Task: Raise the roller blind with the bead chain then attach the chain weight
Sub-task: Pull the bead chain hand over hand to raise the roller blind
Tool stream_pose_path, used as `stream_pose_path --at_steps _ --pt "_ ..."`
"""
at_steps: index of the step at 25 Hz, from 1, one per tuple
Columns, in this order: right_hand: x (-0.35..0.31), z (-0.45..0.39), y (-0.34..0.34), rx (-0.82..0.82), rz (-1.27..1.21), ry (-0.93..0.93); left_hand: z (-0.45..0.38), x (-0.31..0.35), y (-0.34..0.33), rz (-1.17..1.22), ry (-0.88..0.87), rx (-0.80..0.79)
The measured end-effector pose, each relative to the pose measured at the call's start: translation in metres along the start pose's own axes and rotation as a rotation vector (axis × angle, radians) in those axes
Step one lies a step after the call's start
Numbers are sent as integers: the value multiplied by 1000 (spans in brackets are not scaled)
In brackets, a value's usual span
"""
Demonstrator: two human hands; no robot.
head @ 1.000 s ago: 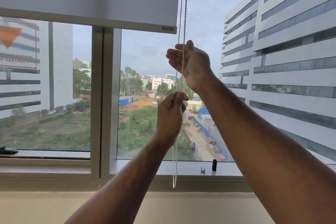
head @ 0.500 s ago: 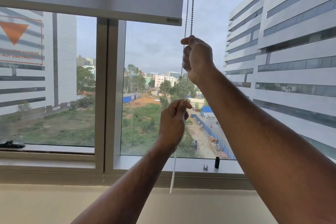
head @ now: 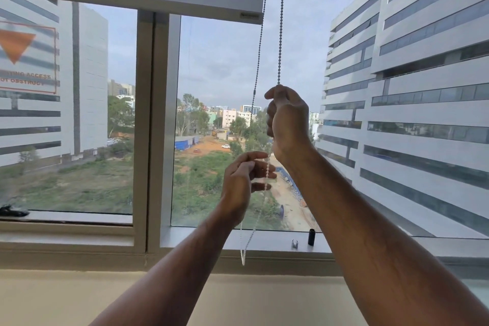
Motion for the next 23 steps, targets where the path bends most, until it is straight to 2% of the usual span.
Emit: stream_pose_path --at_steps 5,8,13,19,23 --pt "17 31 9 35 68 0 -35 43 -8 13 -67 42" --pt "25 49 13 1 7 -23 -55 76 -20 1 -90 73" --pt "40 73 17 -27 36 -47 -78 117 -36 54 -112 26" --pt "63 97 21 -52 59 -106 -79 136 -53 71 -114 -32" --pt "73 105 18 -89 4 -136 -81 127 -51 -50 -198 81"
Point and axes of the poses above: each hand's wrist, its own z-axis away from the middle knuckle, its own y-axis out of the back of the hand, x = y × z, the point moved 3 cm from there along -z, towards the middle knuckle, and after that the axes turned 1 degree about -y, right-handed, at the moved point
